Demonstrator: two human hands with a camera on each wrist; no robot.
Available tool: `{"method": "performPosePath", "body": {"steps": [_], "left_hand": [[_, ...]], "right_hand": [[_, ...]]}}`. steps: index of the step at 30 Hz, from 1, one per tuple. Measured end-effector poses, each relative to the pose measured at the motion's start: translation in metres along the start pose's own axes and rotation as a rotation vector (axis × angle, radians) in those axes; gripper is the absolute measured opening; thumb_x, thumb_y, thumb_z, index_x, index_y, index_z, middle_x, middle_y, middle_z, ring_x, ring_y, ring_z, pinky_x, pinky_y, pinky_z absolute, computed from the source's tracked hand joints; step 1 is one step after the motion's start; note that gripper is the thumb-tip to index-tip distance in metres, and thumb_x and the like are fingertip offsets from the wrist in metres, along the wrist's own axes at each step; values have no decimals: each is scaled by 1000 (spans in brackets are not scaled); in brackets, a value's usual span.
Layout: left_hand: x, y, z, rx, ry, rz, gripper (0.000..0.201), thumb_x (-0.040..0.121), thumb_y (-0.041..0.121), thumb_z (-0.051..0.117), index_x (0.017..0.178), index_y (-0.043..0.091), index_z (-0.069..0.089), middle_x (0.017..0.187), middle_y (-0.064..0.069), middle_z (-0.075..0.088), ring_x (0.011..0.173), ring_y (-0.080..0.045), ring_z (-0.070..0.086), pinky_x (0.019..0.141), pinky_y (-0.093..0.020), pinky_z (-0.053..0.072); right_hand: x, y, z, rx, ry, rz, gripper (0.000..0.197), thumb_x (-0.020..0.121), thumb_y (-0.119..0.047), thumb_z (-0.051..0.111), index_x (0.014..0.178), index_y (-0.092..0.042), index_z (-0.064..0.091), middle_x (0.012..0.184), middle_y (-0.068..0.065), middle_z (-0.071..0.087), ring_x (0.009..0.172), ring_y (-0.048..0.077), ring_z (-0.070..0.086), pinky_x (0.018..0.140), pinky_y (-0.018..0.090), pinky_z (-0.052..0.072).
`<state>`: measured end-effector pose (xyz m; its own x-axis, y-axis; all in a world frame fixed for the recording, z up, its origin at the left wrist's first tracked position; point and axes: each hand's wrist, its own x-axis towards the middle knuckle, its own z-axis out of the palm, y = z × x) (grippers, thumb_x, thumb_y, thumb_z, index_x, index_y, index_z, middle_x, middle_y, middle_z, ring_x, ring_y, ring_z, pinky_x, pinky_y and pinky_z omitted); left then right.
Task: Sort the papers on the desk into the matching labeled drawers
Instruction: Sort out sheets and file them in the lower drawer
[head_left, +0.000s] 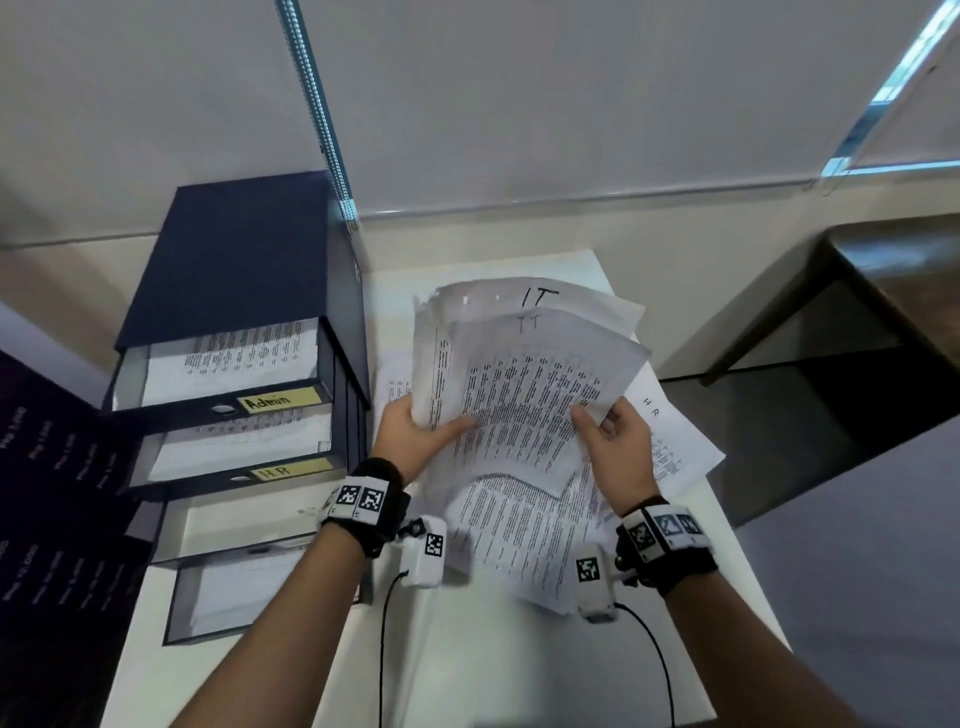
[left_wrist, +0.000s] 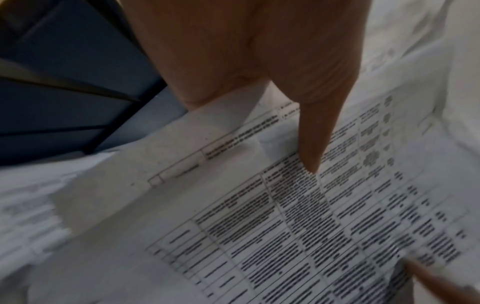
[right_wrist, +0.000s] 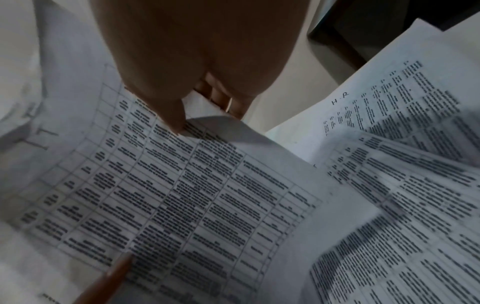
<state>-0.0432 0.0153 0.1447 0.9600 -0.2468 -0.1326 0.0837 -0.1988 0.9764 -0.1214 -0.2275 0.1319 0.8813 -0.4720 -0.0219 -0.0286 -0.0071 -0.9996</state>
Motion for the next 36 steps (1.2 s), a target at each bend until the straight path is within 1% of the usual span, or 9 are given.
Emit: {"method": "performPosePath", "body": {"steps": [9, 14, 19, 23, 26, 29, 31, 33, 36], "left_hand": [[-6, -12, 9, 97, 66, -73, 31, 81, 35, 77, 90, 5, 71, 87, -13, 73, 81, -31, 71, 69, -43, 61], [-28, 14, -24, 147, 38, 6, 17, 91, 35, 66, 82, 21, 64, 69, 14, 63, 60, 0, 57, 62, -22, 50], [-69, 24, -96, 128, -48, -92, 48, 95, 18, 62, 139, 19, 41, 125, 11, 59, 113, -6, 59, 100, -27, 47], [-117, 8, -154, 130, -136, -257, 56, 89, -1, 64, 133, 23, 39, 115, 10, 63, 105, -12, 65, 77, -18, 54], [-147, -18, -195, 197, -100, -354, 78, 87, 1, 69, 139, 35, 22, 97, 1, 67, 73, -5, 69, 51, -18, 50], [-171, -49, -231, 329, -128, -494, 103, 76, 19, 82, 149, 41, 13, 106, -14, 69, 78, -28, 72, 55, -35, 57], [-184, -64, -248, 354, -200, -530, 88, 72, 21, 83, 145, 37, 35, 125, -17, 63, 90, -36, 71, 66, -47, 61], [-195, -67, -259, 408, -271, -574, 57, 83, 13, 75, 135, 27, 56, 114, -14, 66, 68, -16, 70, 53, -29, 57], [-200, -76, -271, 394, -279, -639, 34, 89, 17, 69, 122, 22, 67, 95, -24, 68, 61, -13, 65, 50, -21, 53]], "right_hand": [[-14, 26, 11, -265, -30, 83, 34, 87, -23, 73, 116, -19, 55, 108, -5, 65, 105, 19, 63, 88, 29, 51], [-12, -6, 29, -250, -145, 6, 35, 92, -26, 65, 125, -18, 59, 114, -2, 69, 104, 14, 66, 92, 40, 56], [-34, -35, 73, -171, -443, 14, 87, 93, -9, 63, 153, -44, 10, 121, -10, 60, 96, -2, 68, 77, 18, 55], [-68, -33, 111, -342, -835, 83, 73, 92, -10, 65, 148, -42, 32, 146, -17, 39, 118, -2, 51, 91, 14, 45], [-92, -15, 136, -645, -1256, 167, 51, 92, -20, 67, 134, -42, 52, 136, -19, 51, 93, -9, 55, 89, 19, 42], [-125, -1, 162, -683, -1438, 247, 53, 91, -21, 69, 136, -40, 51, 135, -28, 48, 105, -22, 48, 107, 21, 38], [-142, 7, 175, -593, -1471, 381, 50, 93, -10, 64, 139, -26, 51, 114, -33, 59, 75, -22, 55, 79, 7, 47], [-157, 15, 187, -556, -1505, 473, 47, 95, -4, 60, 138, -20, 50, 67, -37, 61, 40, -5, 45, 48, 9, 39], [-166, 42, 206, -540, -1402, 507, 47, 89, -13, 70, 131, -32, 60, 68, 5, 68, 39, 10, 32, 45, 24, 29]]}}
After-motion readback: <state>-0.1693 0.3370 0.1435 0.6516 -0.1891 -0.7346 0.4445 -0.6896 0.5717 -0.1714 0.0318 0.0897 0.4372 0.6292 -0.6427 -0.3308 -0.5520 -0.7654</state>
